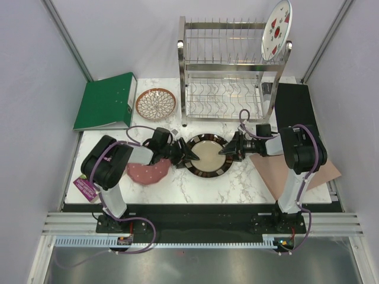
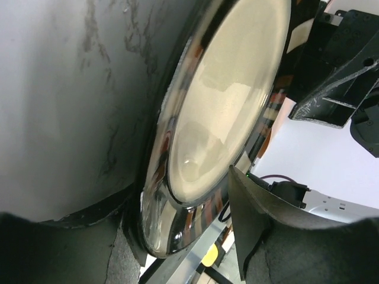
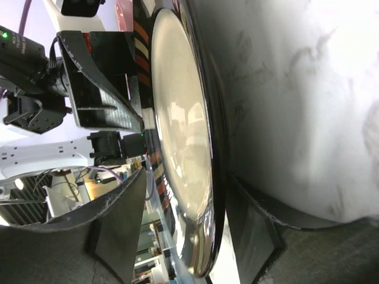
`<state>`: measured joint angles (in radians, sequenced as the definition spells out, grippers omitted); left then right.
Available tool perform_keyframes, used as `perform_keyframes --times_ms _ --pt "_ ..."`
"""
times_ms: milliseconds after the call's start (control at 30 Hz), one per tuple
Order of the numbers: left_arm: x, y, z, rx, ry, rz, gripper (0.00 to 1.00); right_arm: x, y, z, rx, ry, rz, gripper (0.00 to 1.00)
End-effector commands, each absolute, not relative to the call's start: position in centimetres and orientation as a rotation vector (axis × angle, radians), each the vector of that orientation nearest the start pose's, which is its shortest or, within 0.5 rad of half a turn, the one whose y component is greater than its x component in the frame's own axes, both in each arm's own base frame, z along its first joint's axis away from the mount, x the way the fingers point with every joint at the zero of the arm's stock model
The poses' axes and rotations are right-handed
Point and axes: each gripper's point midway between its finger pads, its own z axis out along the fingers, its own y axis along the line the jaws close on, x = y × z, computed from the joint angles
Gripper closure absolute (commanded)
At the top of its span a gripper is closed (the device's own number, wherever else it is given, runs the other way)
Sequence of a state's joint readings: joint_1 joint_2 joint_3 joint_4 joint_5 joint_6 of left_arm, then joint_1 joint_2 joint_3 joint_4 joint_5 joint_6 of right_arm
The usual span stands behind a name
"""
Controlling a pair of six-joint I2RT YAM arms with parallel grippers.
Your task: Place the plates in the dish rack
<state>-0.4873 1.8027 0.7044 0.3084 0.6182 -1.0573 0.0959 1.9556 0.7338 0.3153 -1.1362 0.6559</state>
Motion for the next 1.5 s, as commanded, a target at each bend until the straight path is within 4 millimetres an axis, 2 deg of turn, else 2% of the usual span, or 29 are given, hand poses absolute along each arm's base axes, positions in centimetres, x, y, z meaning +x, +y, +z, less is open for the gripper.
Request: perform_keyframes --times_ms 0,67,167,267,300,333,467,500,567,600,633,700,733,800,833,900,933,1000,1033,1067,1100,1133,1200,1233,1300,1333,1400,1433,1467 --pt "24.6 -26.9 -3.3 -0.403 2.794 -1.089 0.40 29.6 20.2 -3.3 0.205 2.587 1.386 0.44" --pt "24.5 -26.9 -3.4 -0.394 2.795 -1.084 0.40 29.8 20.1 -3.6 0.206 2.603 1.348 0.49" --pt "24.5 -26.8 -3.4 -0.375 2.790 -1.076 0.40 30.1 20.0 -3.8 0.196 2.611 1.330 0.65" --pt "24.4 -26.6 -3.5 -0.370 2.791 -1.068 0.40 30.5 20.1 -3.2 0.178 2.579 1.332 0.84" --pt "24.4 -26.5 -3.4 -0.365 2.789 -1.061 0.39 30.6 20.1 -2.8 0.177 2.571 1.335 0.96" --pt "24.6 -26.4 -3.4 -0.359 2.785 -1.040 0.37 30.8 20.2 -2.0 0.157 2.549 1.340 1.00" --pt "25.4 -25.4 -1.3 -0.221 2.773 -0.981 0.29 30.6 20.0 1.1 0.071 2.520 1.366 1.00" --pt "26.0 -25.3 -0.4 -0.120 2.751 -0.975 0.28 30.6 19.7 1.8 0.047 2.515 1.356 1.00" --pt "26.7 -24.2 0.9 -0.056 2.752 -0.959 0.25 30.1 19.3 4.4 -0.072 2.494 1.335 1.00" --pt "26.7 -22.9 2.0 -0.017 2.773 -0.932 0.24 29.8 18.8 5.3 -0.100 2.497 1.319 1.00" --pt "26.8 -22.3 2.6 -0.014 2.779 -0.930 0.23 29.7 18.6 7.2 -0.147 2.463 1.305 1.00" --pt "26.8 -20.2 4.5 -0.077 2.761 -0.927 0.22 28.9 17.4 9.0 -0.215 2.478 1.266 1.00" --pt "26.7 -19.8 5.6 -0.082 2.732 -0.954 0.22 27.6 17.0 10.7 -0.224 2.498 1.260 1.00" --pt "26.9 -18.6 8.0 -0.080 2.643 -0.938 0.20 27.9 16.1 13.4 -0.353 2.438 1.178 1.00" --pt "27.1 -18.2 8.7 -0.068 2.605 -0.918 0.20 27.3 15.9 16.1 -0.400 2.416 1.147 1.00" --pt "28.0 -17.8 11.4 0.004 2.487 -0.885 0.19 27.0 15.4 19.6 -0.521 2.321 1.053 1.00" --pt "28.3 -17.7 12.1 0.019 2.456 -0.875 0.18 27.3 15.2 22.2 -0.545 2.276 1.009 1.00" --pt "29.2 -17.8 13.8 0.081 2.377 -0.859 0.18 27.4 14.6 25.7 -0.599 2.190 0.908 1.00" --pt "29.6 -17.9 14.3 0.104 2.353 -0.853 0.18 27.7 14.4 28.9 -0.619 2.126 0.857 1.00" --pt "30.3 -17.9 15.1 0.138 2.326 -0.842 0.18 27.8 14.2 30.7 -0.635 2.085 0.821 1.00" --pt "30.8 -17.8 15.3 0.139 2.318 -0.823 0.18 27.8 13.9 32.3 -0.660 2.045 0.779 1.00" --pt "31.3 -17.7 15.1 0.132 2.325 -0.807 0.18 27.6 13.7 35.4 -0.686 1.977 0.731 1.00" --pt "32.2 -17.4 15.5 0.125 2.311 -0.761 0.18 27.8 13.1 38.3 -0.702 1.915 0.654 1.00" --pt "32.6 -17.3 15.5 0.119 2.308 -0.750 0.18 27.9 12.3 41.2 -0.682 1.859 0.567 1.00" --pt "33.0 -17.4 15.6 0.115 2.298 -0.748 0.18 28.3 11.8 44.0 -0.662 1.800 0.501 1.00" --pt "33.1 -17.4 15.8 0.116 2.291 -0.752 0.18 28.2 11.2 47.1 -0.620 1.732 0.445 1.00" --pt "33.4 -17.6 16.0 0.115 2.275 -0.762 0.18 29.0 10.3 49.8 -0.525 1.678 0.394 1.00" --pt "33.5 -17.7 16.2 0.117 2.266 -0.767 0.18 29.7 9.0 52.7 -0.390 1.613 0.347 1.00" --pt "33.7 -17.8 16.4 0.117 2.251 -0.774 0.18 30.1 8.3 53.9 -0.339 1.577 0.324 1.00"
